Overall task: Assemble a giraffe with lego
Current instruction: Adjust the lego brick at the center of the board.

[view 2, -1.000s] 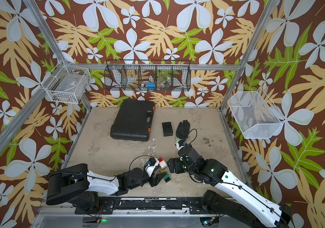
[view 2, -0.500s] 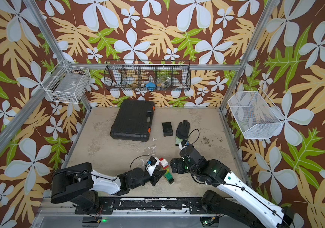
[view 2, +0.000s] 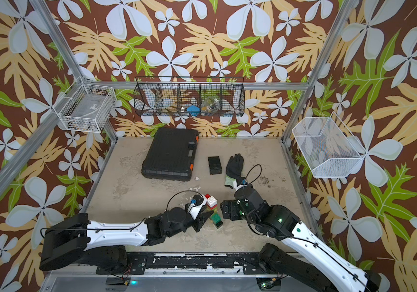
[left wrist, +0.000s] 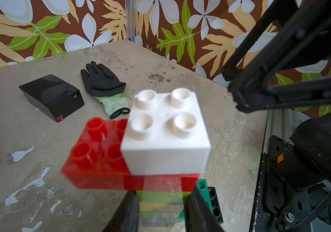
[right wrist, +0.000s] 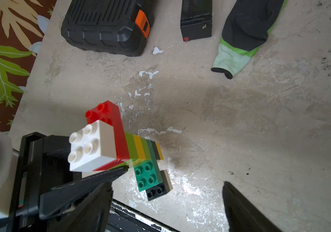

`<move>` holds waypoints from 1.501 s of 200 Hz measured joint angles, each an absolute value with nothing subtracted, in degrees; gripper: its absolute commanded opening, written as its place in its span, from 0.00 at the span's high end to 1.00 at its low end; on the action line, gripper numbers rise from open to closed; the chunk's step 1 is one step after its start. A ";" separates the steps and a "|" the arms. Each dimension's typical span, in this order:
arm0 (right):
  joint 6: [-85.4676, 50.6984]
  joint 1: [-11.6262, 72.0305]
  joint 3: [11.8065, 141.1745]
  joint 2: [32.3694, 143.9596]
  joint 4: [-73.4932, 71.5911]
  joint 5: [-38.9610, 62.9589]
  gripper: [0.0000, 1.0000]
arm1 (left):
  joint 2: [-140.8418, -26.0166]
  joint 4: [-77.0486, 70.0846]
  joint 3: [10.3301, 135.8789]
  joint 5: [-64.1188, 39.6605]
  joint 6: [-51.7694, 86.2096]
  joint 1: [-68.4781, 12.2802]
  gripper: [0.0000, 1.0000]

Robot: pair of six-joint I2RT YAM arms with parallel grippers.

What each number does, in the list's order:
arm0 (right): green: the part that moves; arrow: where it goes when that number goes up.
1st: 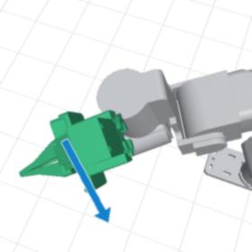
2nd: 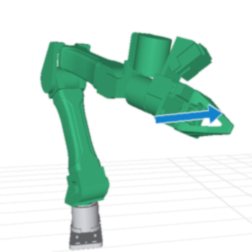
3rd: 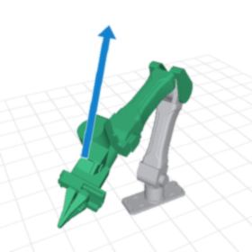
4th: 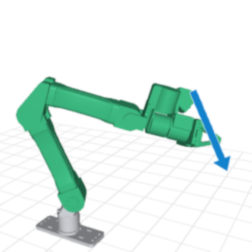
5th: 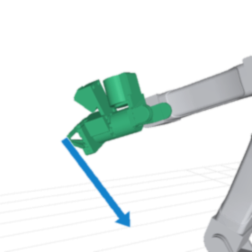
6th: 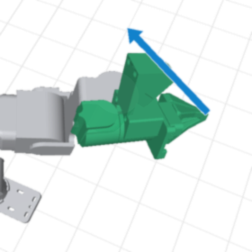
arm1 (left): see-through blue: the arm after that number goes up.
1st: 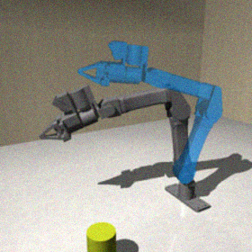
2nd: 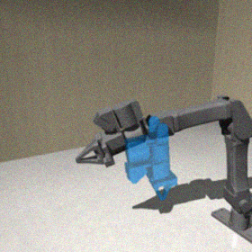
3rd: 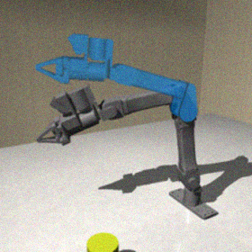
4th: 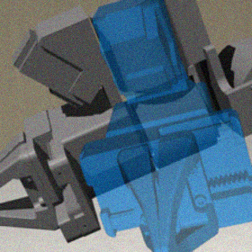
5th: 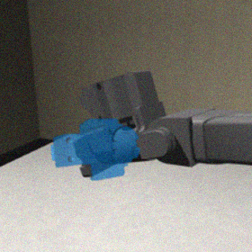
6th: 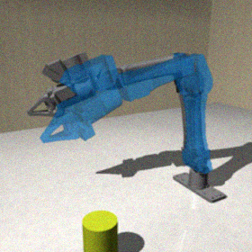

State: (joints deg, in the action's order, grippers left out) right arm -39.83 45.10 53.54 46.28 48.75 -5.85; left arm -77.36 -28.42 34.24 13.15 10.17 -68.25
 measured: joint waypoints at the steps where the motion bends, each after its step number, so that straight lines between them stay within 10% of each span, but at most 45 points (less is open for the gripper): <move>1: -39.79 45.04 53.60 46.28 48.71 -5.87 0.12 | -77.23 -27.86 34.48 13.17 10.13 -68.25 0.79; 141: -30.61 35.46 56.69 44.64 40.62 -5.91 0.07 | -88.97 53.19 75.57 12.27 10.46 -64.47 0.80; 300: -25.80 33.50 58.92 40.91 39.05 -4.56 0.05 | -103.00 63.92 79.59 4.84 11.97 -59.53 0.80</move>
